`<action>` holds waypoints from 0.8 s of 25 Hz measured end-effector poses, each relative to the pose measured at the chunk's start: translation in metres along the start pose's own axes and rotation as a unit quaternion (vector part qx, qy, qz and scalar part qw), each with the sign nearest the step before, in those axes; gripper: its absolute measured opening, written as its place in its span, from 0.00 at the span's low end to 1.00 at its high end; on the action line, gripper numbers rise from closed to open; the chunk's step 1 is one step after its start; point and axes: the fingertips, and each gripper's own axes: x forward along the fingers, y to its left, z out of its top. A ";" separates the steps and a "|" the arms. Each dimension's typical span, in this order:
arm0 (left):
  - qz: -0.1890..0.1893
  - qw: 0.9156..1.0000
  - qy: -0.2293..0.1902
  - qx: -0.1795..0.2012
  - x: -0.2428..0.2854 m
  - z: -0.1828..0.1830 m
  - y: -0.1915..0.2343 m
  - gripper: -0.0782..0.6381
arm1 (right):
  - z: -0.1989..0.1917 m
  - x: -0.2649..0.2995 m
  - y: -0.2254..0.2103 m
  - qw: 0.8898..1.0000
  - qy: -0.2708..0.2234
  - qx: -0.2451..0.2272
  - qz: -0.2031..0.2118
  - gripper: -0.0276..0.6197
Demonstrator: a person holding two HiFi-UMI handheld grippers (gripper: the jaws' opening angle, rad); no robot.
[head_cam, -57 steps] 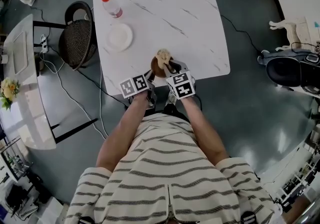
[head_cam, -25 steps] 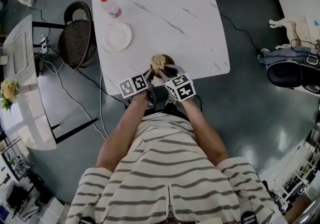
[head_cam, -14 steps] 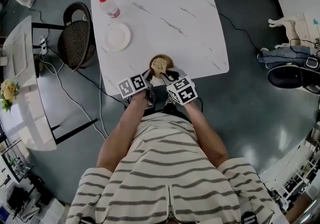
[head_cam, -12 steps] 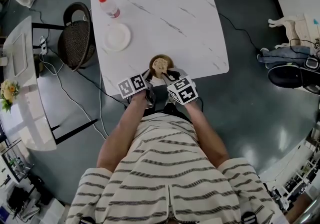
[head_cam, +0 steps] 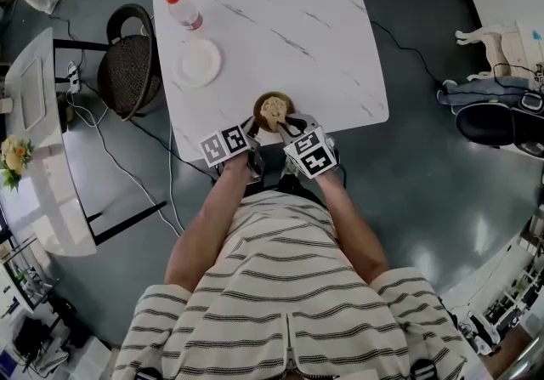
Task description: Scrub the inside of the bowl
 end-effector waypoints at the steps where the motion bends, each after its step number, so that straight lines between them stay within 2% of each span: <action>1: 0.000 1.000 0.000 0.000 0.000 0.000 0.000 0.12 | -0.001 0.000 -0.001 1.000 0.002 -0.001 -0.002 0.15; 11: 0.001 1.000 -0.003 -0.001 0.001 0.001 -0.001 0.12 | 0.008 0.001 -0.027 0.999 -0.024 0.014 -0.029 0.15; 20: 0.000 1.000 0.000 -0.004 0.001 -0.001 -0.003 0.12 | 0.011 0.007 -0.034 0.999 -0.021 0.009 -0.036 0.15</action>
